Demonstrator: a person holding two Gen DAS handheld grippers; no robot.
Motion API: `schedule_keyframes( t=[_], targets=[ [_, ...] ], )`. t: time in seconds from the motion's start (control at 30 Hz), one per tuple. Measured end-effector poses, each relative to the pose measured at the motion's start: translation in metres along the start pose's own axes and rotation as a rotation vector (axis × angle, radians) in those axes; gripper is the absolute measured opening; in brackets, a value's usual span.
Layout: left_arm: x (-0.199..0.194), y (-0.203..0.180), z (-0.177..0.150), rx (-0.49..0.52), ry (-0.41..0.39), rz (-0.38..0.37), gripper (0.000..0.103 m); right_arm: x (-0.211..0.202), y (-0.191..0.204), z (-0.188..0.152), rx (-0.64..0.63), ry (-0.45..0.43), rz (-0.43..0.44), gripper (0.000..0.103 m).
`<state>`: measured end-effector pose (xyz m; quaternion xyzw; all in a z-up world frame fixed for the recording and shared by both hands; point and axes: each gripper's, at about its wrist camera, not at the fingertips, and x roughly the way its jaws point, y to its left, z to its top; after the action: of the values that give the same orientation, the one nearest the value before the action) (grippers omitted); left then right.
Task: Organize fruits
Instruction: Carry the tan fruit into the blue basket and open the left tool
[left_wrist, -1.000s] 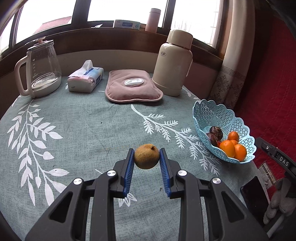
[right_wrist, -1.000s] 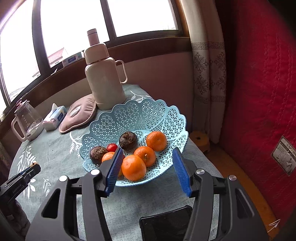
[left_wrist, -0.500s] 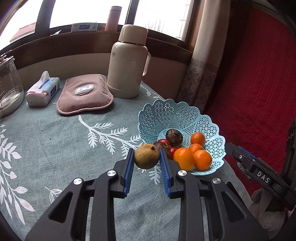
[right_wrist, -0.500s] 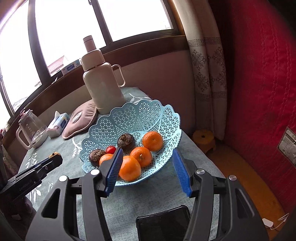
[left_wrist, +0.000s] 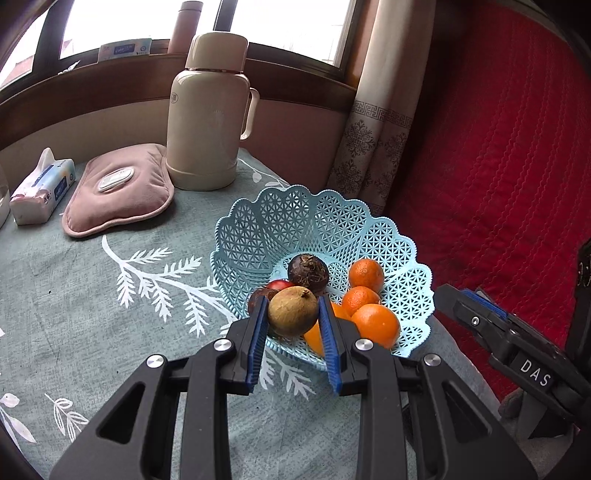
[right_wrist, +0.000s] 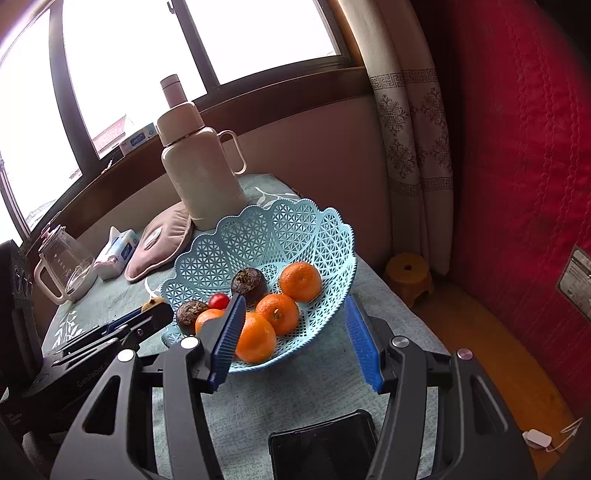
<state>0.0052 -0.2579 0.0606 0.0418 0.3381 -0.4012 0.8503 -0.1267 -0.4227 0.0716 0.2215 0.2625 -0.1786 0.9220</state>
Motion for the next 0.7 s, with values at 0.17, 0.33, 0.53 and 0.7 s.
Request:
schedule_keyframes(
  t=[0.17,0.33,0.53,0.7],
  targets=[
    [0.008,-0.004,-0.002,0.014,0.011,-0.006,0.028,0.002,-0.002,0.000,0.007,0.003,-0.001,0.058],
    [0.013,-0.002,-0.005,0.011,0.021,-0.005,0.028,0.003,-0.001,0.000,0.003,0.006,0.000,0.058],
    [0.015,0.001,-0.007,0.008,0.021,-0.004,0.028,0.004,-0.001,-0.002,0.000,0.013,0.000,0.058],
    [0.015,0.001,-0.008,0.010,0.019,-0.004,0.028,0.005,0.000,-0.003,-0.001,0.014,0.000,0.058]
  ],
)
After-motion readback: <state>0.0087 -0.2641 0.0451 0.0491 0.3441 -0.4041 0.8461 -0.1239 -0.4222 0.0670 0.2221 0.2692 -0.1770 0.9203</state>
